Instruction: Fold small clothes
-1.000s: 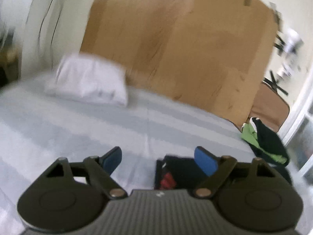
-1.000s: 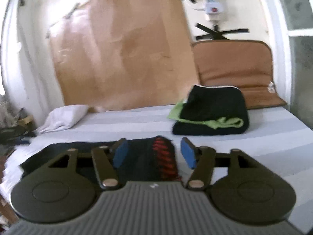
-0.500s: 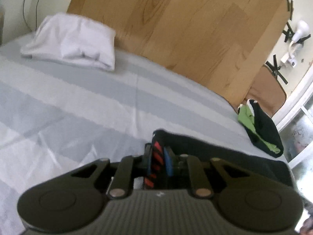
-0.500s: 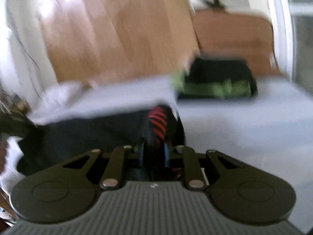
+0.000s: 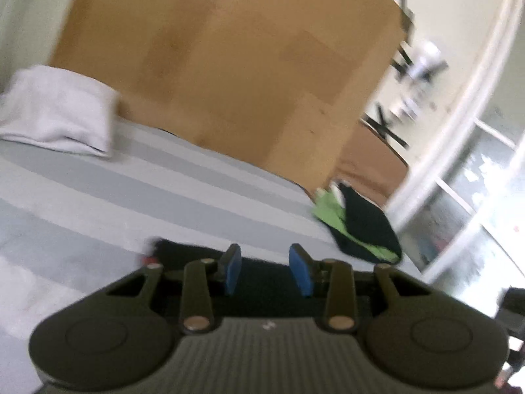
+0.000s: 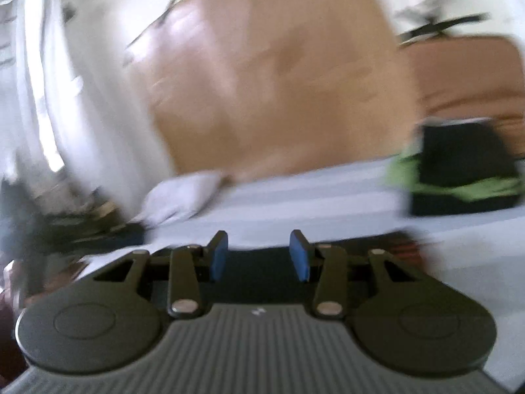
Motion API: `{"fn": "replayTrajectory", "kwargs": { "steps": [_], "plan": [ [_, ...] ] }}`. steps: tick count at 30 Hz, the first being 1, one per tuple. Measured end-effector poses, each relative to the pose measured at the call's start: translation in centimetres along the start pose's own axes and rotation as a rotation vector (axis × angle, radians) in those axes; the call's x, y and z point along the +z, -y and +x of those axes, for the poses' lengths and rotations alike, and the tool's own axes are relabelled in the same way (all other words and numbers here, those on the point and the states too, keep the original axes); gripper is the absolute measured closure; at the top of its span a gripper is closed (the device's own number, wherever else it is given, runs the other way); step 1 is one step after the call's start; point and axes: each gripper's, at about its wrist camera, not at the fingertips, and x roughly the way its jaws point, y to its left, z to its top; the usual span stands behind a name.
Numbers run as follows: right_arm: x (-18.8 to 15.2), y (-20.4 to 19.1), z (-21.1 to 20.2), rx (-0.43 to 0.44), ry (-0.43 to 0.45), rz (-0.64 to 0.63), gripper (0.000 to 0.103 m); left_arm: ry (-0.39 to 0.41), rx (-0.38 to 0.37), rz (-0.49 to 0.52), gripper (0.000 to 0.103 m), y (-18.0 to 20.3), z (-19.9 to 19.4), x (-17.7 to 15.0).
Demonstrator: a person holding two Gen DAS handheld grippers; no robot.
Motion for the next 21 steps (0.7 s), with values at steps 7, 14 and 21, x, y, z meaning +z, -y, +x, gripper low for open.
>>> {"fn": "replayTrajectory", "kwargs": {
  "steps": [7,14,21],
  "plan": [
    [-1.4,5.3,3.5,-0.190,-0.092,0.045,0.103,-0.122,0.121,0.119,0.080,1.2,5.6,-3.3],
    [-3.2,8.8,0.3,-0.165,-0.019,0.204,0.103,-0.091,0.150,0.222,0.079,2.1,5.3,-4.3],
    [-2.4,9.8,-5.3,-0.107,0.086,0.303,0.061,-0.129,0.126,0.093,0.078,2.4,3.8,-2.5]
  ]
}}
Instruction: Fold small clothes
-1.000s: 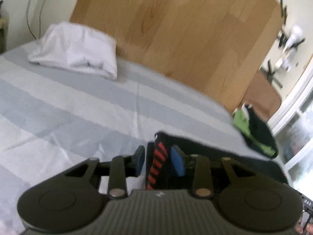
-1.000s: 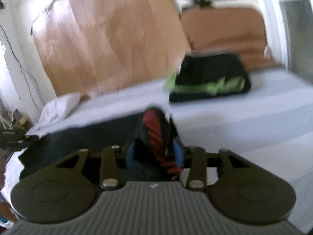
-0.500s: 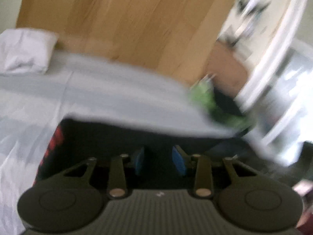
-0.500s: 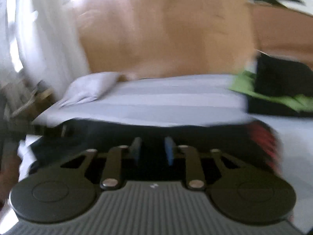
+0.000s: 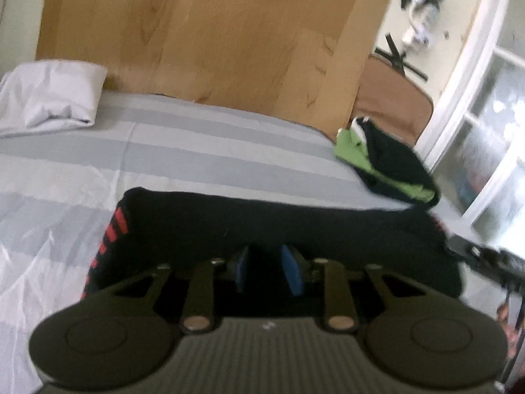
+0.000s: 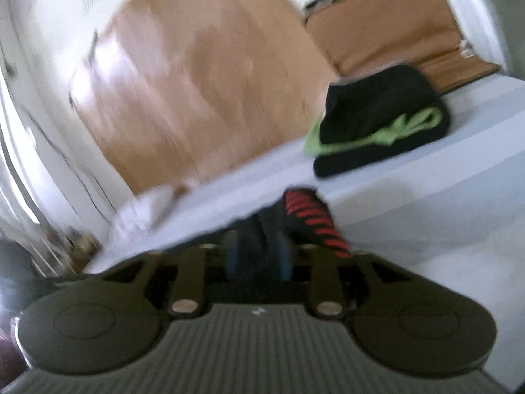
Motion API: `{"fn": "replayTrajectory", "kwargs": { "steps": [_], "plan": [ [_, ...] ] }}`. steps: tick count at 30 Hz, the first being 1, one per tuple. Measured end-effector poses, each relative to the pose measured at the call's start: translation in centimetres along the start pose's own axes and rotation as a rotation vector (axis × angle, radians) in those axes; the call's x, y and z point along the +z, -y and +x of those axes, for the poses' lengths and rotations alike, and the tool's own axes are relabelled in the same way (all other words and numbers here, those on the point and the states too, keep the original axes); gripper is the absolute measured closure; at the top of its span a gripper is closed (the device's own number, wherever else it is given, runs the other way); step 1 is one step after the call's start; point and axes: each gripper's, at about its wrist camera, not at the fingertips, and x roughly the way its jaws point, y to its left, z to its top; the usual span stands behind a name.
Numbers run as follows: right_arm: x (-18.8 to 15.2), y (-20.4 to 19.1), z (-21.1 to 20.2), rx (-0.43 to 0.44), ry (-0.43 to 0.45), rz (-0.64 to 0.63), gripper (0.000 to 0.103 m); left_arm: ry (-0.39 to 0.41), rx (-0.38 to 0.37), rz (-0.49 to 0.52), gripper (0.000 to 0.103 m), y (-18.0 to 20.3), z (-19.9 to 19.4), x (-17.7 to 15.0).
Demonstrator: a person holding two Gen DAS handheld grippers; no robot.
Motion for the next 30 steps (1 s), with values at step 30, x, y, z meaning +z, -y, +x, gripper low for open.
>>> {"fn": "replayTrajectory", "kwargs": {
  "steps": [30],
  "plan": [
    [-1.4,2.2,2.9,0.037,-0.250,0.320,0.075,-0.141,-0.371,-0.212,0.097,-1.4,5.8,-1.3]
  ]
}}
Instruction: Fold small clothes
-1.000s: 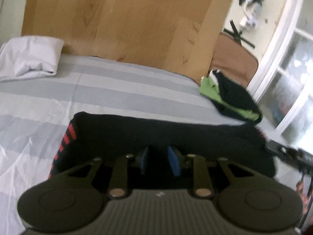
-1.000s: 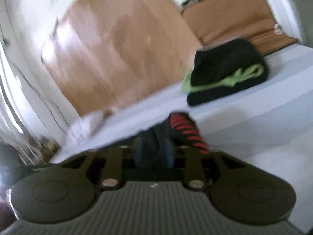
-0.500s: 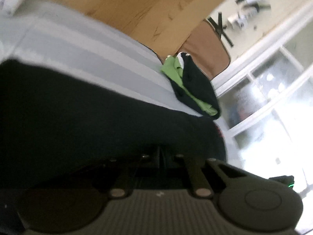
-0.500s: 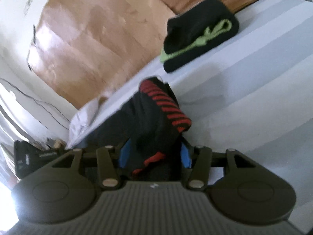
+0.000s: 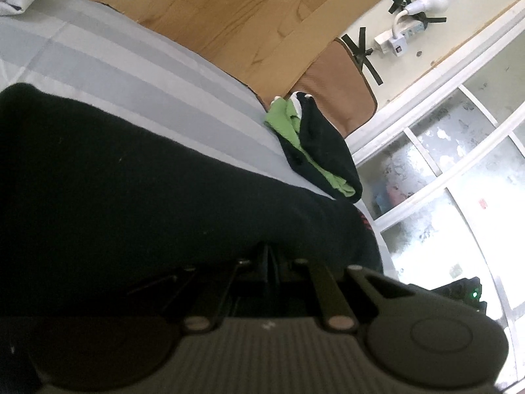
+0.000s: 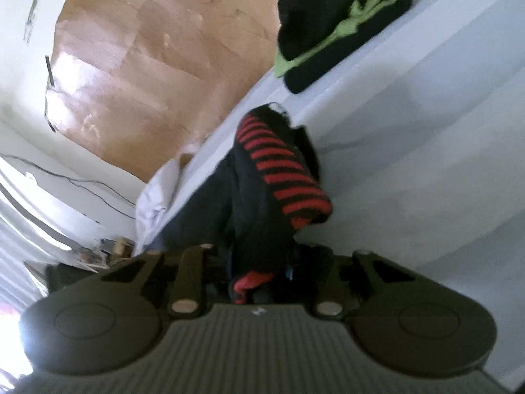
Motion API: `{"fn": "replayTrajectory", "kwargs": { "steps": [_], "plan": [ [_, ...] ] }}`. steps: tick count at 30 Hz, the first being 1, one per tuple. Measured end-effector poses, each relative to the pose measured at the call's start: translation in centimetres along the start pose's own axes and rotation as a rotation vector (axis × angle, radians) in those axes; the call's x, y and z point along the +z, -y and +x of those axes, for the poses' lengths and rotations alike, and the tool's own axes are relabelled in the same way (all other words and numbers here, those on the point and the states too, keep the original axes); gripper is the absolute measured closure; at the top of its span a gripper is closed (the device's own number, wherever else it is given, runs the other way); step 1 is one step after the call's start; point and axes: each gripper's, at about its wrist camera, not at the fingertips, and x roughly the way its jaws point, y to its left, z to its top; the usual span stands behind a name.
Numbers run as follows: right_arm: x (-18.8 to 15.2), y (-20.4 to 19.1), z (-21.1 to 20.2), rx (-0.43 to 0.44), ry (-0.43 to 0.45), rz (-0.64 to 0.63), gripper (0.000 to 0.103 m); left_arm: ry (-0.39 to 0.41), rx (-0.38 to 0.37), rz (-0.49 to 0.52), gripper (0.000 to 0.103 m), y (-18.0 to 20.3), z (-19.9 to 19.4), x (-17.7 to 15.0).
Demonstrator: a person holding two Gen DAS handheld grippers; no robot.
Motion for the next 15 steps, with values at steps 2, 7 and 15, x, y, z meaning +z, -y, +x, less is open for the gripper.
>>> {"fn": "replayTrajectory", "kwargs": {
  "steps": [2,7,15],
  "plan": [
    [0.3,-2.1,-0.5,0.036,0.023,-0.043,0.076,-0.002,-0.005,0.003,0.097,-0.1,-0.1,0.0],
    [0.5,-11.1,0.0,0.109,0.017,-0.281,0.077,-0.011,-0.011,0.020,0.097,-0.2,-0.8,0.5],
    [-3.5,-21.6,8.0,0.148,-0.166,-0.630,0.077,0.170,0.065,-0.032,0.088,-4.2,-10.5,0.7]
  ]
}}
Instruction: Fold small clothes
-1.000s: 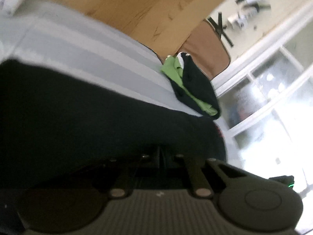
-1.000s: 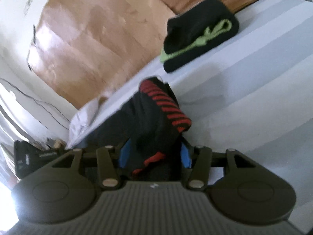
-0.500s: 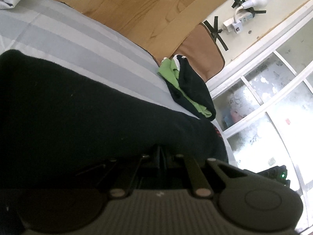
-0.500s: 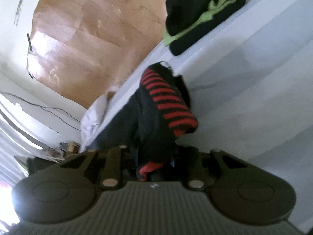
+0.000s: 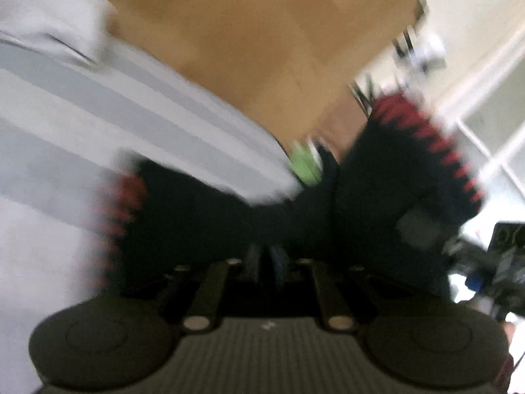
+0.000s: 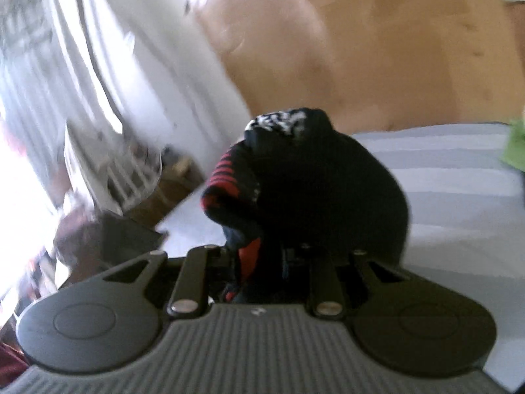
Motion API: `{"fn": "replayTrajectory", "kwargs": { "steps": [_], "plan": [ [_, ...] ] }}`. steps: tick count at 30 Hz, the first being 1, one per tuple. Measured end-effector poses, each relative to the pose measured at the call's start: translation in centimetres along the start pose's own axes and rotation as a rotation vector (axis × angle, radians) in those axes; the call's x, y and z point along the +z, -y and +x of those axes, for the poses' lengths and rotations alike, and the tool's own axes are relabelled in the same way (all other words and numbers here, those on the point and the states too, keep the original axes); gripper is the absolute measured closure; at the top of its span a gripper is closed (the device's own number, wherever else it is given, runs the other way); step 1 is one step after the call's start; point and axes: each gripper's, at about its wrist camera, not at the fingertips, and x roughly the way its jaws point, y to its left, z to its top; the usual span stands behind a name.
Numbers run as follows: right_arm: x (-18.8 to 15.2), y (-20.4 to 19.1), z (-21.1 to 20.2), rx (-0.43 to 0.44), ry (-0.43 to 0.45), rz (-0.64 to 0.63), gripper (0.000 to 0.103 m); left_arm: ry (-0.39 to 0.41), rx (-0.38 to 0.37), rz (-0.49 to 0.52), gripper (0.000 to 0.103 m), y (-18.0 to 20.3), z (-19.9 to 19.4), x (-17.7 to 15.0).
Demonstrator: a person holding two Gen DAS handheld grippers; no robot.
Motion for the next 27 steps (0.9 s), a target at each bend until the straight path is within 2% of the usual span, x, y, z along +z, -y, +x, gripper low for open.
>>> {"fn": "replayTrajectory", "kwargs": {
  "steps": [3,5,6,7,11,14,15,18,21,24,25,27],
  "plan": [
    [-1.1,-0.5,5.2,-0.032,-0.126,-0.061,0.075,0.128,0.118,-0.067,0.085,-3.2,-5.7,0.8],
    [-2.5,-0.6,8.9,-0.058,-0.196,-0.102,0.078,0.195,0.159,-0.116,0.085,-4.8,-8.6,1.1],
    [-2.8,-1.4,9.7,-0.069,-0.181,-0.162,0.077,0.216,0.165,-0.127,0.085,-5.1,-9.4,1.1],
    [-2.8,-2.5,10.4,-0.086,-0.183,-0.217,0.071,0.237,0.167,-0.135,0.084,-5.2,-10.0,1.1],
    [-2.8,-3.5,11.4,-0.083,-0.186,-0.272,0.062,0.242,0.100,-0.105,0.078,-3.7,-9.3,1.2],
    [-3.2,-4.4,10.6,-0.025,-0.194,-0.320,0.036,0.211,0.033,-0.041,0.076,-1.3,-7.4,1.8],
    [-3.4,-4.8,9.7,0.008,-0.199,-0.333,0.034,0.200,0.020,-0.022,0.076,-0.7,-6.9,2.0],
    [-3.3,-5.3,6.1,0.131,-0.160,-0.355,0.035,0.179,-0.012,0.019,0.076,0.9,-5.6,2.8],
    [-2.4,-4.7,2.4,0.160,-0.067,-0.347,0.036,0.168,-0.026,0.059,0.076,2.1,-4.8,3.2],
    [-0.7,-2.1,0.2,0.071,0.025,-0.273,0.041,0.152,-0.001,0.073,0.076,2.5,-3.5,3.5],
    [-0.2,-1.1,0.0,0.030,0.043,-0.240,0.050,0.145,0.012,0.066,0.076,2.2,-3.0,3.6],
    [0.8,1.1,0.6,-0.026,0.058,-0.153,0.060,0.128,0.054,0.048,0.078,1.6,-2.1,3.8]
  ]
}}
